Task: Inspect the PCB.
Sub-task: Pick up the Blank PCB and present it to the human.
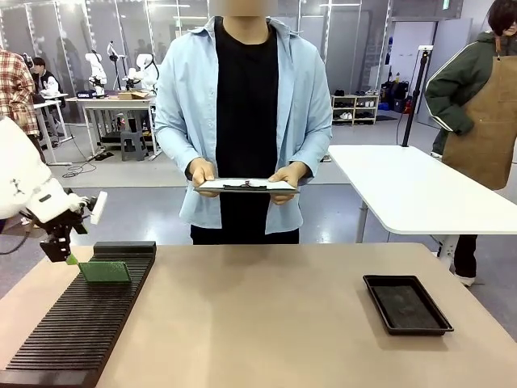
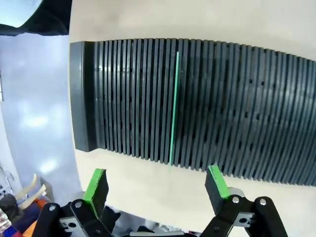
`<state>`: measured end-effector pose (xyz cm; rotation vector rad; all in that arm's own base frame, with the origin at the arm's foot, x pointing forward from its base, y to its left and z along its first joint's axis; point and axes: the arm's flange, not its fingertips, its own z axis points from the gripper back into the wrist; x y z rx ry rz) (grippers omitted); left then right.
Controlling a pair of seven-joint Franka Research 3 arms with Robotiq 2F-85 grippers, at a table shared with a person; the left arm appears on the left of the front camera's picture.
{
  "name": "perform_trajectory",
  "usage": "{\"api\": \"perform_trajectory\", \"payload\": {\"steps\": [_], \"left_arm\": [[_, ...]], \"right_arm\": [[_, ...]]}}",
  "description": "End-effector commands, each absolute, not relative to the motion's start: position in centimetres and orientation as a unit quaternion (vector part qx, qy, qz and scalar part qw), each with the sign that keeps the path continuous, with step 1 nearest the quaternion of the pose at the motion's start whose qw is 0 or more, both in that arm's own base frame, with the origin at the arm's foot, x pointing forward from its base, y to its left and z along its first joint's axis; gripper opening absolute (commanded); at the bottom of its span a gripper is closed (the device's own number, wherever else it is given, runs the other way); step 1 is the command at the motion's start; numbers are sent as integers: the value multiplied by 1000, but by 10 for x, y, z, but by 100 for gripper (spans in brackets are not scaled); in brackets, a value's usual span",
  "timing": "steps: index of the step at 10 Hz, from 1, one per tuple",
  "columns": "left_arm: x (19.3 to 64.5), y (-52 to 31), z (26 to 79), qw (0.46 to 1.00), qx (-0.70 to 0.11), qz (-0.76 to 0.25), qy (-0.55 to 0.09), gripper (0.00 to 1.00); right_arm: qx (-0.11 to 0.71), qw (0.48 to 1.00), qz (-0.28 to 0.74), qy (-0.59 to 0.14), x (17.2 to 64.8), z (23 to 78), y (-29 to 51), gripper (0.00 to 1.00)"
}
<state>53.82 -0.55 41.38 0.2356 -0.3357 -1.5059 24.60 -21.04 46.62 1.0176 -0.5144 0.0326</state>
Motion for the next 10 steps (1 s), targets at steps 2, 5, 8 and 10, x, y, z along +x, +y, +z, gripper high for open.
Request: {"api": "perform_trajectory", "payload": {"steps": [2,5,8,10], "left_arm": [[567,-6,396,710,99,-682,-142,100],[580,-6,370,721,75,-681,-106,100],[582,-9,359,724,62,-681,-88,68],[580,-9,357,723,52,-684,-82,8]], "right_arm": [[484,838,25,-251,246,467,-211,100],[484,838,25,-251,246,467,-211,100],[484,838,25,-251,246,467,-211,100],[484,838,25,-251,246,467,-211,100]]}}
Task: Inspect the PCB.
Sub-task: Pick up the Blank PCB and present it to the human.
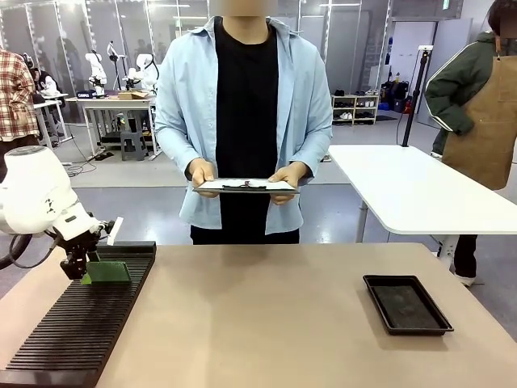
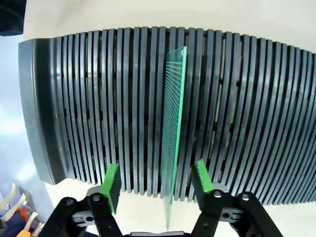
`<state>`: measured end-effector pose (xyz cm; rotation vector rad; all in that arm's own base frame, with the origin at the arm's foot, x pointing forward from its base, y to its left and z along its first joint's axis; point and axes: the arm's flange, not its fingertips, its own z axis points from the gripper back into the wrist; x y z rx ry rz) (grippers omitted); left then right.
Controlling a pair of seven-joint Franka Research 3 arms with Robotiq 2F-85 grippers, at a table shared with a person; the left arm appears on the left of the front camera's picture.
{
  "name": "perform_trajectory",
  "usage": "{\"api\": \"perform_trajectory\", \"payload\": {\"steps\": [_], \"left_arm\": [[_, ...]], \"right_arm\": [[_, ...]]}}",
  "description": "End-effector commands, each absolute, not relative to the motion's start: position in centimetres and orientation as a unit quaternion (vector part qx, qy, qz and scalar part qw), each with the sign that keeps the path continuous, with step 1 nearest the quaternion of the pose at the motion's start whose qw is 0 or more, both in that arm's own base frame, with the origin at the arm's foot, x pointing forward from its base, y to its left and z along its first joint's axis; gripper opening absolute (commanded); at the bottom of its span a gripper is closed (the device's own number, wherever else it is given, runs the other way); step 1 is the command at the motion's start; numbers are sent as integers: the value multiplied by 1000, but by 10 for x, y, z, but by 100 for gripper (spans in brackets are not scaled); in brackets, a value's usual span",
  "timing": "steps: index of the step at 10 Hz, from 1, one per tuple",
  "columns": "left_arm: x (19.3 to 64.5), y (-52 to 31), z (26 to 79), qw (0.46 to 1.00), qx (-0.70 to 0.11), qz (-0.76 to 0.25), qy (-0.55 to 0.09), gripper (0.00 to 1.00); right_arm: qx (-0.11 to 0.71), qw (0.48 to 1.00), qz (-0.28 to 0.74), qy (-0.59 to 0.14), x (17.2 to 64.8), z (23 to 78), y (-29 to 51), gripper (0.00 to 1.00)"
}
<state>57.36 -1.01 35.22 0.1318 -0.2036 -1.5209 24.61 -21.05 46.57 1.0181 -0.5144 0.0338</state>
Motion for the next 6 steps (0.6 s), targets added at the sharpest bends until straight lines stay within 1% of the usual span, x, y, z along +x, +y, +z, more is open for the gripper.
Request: {"api": "perform_trajectory", "payload": {"steps": [1,3,4,5,6], "left_arm": [[581,-10,355,723,51,-684,-77,0],[580,-13,354,721,52,-687,-69,0],[580,-14,355,719,51,-689,-69,2],[580,-14,355,720,50,-689,-68,0],[579,-14,354,720,47,-689,-67,0]], "right_arm": [[484,838,25,-251,246,467,-211,100],[484,838,25,-251,246,467,-211,100],[484,838,25,-251,246,467,-211,100],[484,838,25,-251,246,467,-211,100],[484,838,25,-251,246,467,-211,100]]}}
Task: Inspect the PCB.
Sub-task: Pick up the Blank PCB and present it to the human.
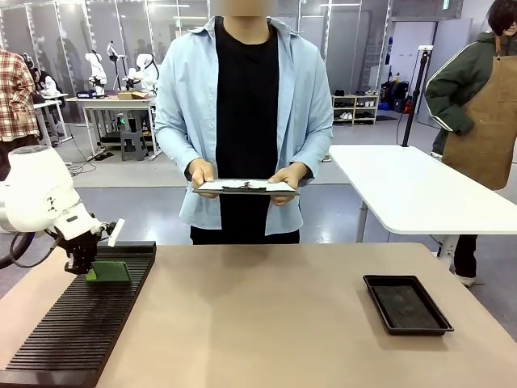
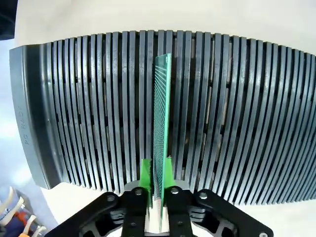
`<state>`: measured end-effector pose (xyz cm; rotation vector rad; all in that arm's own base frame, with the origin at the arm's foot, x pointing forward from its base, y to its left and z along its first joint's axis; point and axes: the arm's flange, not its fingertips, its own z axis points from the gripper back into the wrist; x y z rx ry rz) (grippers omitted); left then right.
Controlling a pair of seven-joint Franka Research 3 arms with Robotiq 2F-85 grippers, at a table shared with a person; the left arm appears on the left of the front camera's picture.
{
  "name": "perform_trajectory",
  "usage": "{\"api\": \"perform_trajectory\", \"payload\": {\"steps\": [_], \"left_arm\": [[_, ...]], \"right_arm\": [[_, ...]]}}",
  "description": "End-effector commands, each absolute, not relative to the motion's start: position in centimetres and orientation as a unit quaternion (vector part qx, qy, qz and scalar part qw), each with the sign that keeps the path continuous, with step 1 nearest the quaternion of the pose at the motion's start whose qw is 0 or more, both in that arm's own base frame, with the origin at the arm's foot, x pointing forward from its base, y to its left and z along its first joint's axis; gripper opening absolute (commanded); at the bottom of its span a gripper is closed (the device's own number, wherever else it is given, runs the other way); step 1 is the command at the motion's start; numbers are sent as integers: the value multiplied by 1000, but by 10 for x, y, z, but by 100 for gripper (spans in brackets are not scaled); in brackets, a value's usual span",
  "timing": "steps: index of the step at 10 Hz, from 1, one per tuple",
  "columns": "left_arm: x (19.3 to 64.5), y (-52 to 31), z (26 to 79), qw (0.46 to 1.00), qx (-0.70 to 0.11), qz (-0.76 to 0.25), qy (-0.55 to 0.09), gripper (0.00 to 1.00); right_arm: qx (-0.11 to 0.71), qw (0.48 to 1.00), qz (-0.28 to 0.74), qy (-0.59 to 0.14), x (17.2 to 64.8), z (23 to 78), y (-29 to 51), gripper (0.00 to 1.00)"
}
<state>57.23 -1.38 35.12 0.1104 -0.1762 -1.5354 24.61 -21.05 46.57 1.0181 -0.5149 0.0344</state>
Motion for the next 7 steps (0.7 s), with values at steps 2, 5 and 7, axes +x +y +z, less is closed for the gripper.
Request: {"api": "perform_trajectory", "payload": {"steps": [2,5,7], "left_arm": [[577,-16,356,719,49,-691,-62,0],[559,-22,387,720,75,-686,-76,0],[526,-29,436,718,64,-684,-115,0]], "right_arm": [[484,838,25,-251,246,467,-211,100],[484,838,25,-251,246,467,-211,100],[484,838,25,-251,246,467,-211,100]]}}
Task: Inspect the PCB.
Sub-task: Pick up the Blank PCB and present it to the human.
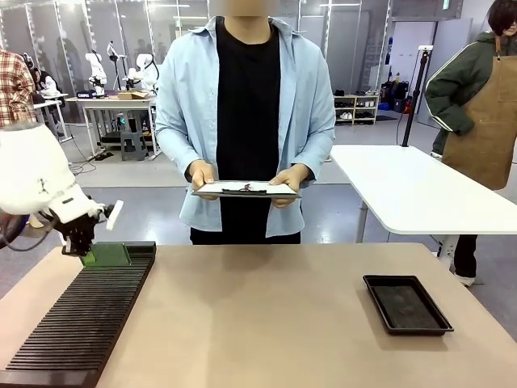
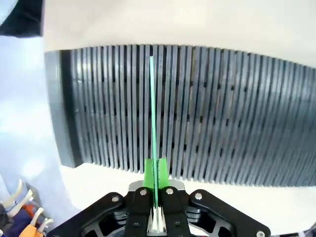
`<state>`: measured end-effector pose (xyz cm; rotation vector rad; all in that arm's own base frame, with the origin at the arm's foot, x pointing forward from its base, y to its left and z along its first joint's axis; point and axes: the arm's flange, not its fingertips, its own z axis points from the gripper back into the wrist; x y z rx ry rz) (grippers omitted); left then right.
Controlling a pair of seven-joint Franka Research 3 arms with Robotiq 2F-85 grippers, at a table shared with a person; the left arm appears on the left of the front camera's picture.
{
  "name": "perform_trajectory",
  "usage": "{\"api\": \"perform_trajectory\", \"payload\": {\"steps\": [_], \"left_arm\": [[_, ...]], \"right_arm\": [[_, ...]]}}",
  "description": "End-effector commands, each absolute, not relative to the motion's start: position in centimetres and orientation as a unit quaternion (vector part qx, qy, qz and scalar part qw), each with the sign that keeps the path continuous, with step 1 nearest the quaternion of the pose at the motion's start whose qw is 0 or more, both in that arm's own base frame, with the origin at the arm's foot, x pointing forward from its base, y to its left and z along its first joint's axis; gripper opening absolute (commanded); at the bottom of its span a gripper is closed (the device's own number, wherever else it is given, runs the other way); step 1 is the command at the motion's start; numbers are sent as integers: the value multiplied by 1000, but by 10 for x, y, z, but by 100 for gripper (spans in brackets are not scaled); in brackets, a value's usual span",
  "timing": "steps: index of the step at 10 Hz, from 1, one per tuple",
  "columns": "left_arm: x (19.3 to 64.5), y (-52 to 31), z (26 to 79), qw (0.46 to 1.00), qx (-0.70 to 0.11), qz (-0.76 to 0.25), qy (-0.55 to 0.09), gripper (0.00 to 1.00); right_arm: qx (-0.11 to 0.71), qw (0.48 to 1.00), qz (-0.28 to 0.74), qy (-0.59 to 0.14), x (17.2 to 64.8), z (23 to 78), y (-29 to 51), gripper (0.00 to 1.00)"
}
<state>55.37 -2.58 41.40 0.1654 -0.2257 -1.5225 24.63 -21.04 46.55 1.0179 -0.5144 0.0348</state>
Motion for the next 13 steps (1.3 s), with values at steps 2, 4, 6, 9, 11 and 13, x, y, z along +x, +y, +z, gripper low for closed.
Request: {"api": "perform_trajectory", "payload": {"steps": [2,4,6,9,11,13], "left_arm": [[499,-36,469,747,22,-652,-130,0],[495,-43,484,820,-54,-554,-130,0],[512,-41,494,838,-239,-464,-160,0],[552,-35,464,787,-499,-313,-182,0],[576,-33,429,765,-588,-229,-124,0],[579,-36,403,740,-632,-204,-108,0]], "right_arm": [[484,838,25,-251,246,467,-211,100],[484,838,25,-251,246,467,-211,100],[484,838,25,-251,246,467,-211,100],[484,838,25,-251,246,467,-211,100],[484,838,25,-251,246,467,-211,100],[484,838,25,-251,246,467,-211,100]]}}
